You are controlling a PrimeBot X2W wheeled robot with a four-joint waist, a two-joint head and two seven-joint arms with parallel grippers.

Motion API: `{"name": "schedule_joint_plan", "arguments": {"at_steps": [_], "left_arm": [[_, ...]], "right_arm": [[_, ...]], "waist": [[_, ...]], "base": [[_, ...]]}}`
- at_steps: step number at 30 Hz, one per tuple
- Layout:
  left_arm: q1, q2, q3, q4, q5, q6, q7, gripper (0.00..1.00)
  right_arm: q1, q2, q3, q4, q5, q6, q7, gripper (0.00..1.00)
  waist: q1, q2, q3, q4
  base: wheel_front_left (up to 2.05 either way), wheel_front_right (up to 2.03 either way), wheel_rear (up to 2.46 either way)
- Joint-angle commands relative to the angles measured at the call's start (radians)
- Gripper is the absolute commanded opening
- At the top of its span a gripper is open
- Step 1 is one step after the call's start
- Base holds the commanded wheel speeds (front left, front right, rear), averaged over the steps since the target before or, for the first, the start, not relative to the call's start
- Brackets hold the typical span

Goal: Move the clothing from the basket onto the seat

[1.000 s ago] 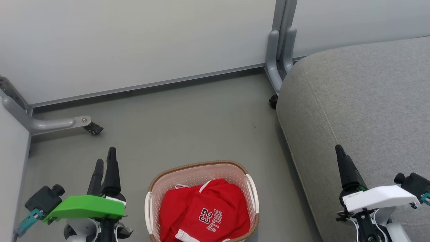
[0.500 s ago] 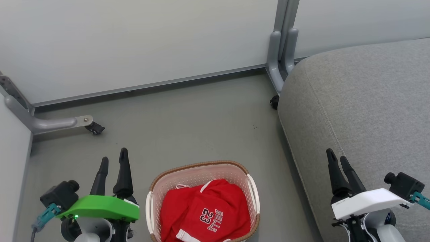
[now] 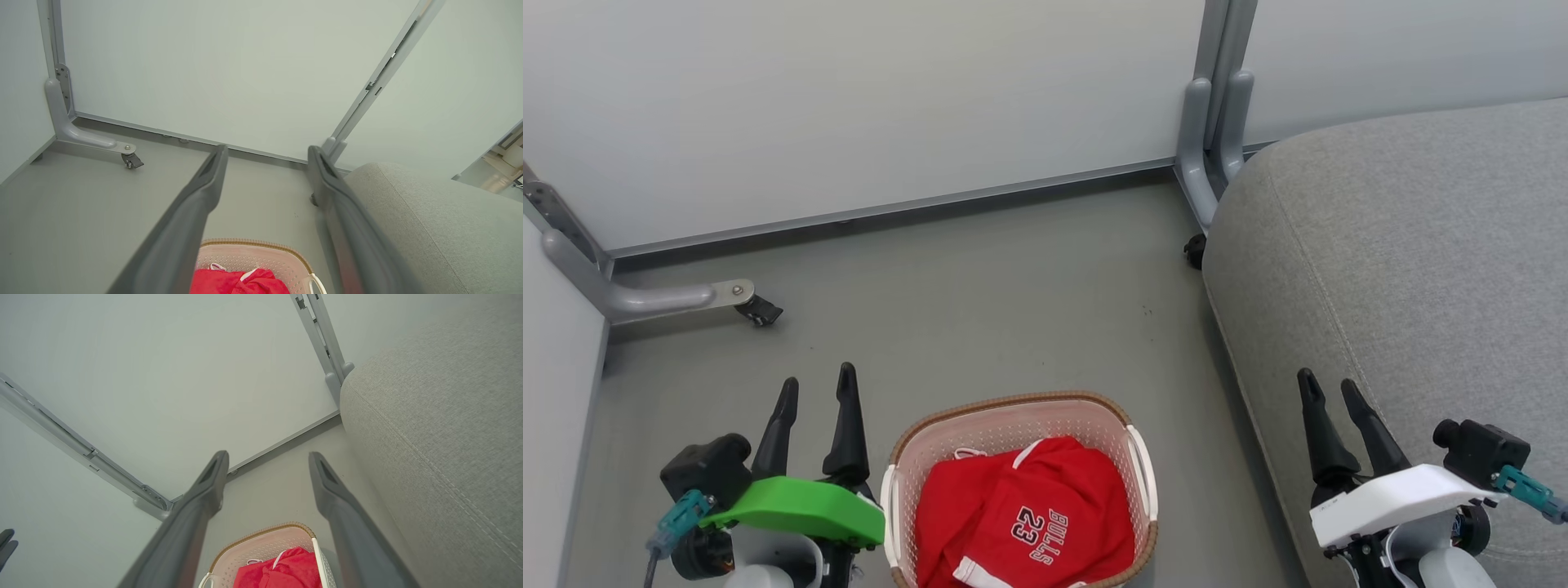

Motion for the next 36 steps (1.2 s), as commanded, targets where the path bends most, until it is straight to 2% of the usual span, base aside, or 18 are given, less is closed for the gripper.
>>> {"name": "schedule_joint_plan", "arguments": {"at_steps": [1,36], "left_arm": [[-0.003,0.01,-0.006,-0.008,0.035,0.005,-0.009,1.0],[0.002,0.02,-0.074,-0.012,0.335,0.043,-0.087,1.0]], "right_arm": [[0.003,-0.007,0.004,-0.006,-0.031,0.0,-0.011,1.0],[0.007,-0.01,0.048,0.005,-0.347,0.0,-0.09,1.0]], "waist": [[0.0,0.0,0.0,0.001],[0.0,0.0,0.004,0.022]], "base": [[0.0,0.0,0.0],[0.0,0.0,0.0]]}}
